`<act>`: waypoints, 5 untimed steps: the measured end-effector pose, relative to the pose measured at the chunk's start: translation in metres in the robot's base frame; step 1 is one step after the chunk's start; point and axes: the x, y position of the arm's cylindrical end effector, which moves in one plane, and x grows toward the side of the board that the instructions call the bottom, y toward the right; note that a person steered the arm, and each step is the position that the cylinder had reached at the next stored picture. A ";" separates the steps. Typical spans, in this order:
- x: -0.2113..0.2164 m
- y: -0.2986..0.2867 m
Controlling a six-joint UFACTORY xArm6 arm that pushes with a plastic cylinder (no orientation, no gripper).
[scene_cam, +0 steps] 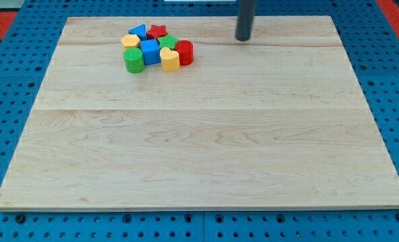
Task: Nudge the group of blocks left a bit
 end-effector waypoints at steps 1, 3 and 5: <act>0.012 -0.040; 0.013 -0.057; 0.042 -0.076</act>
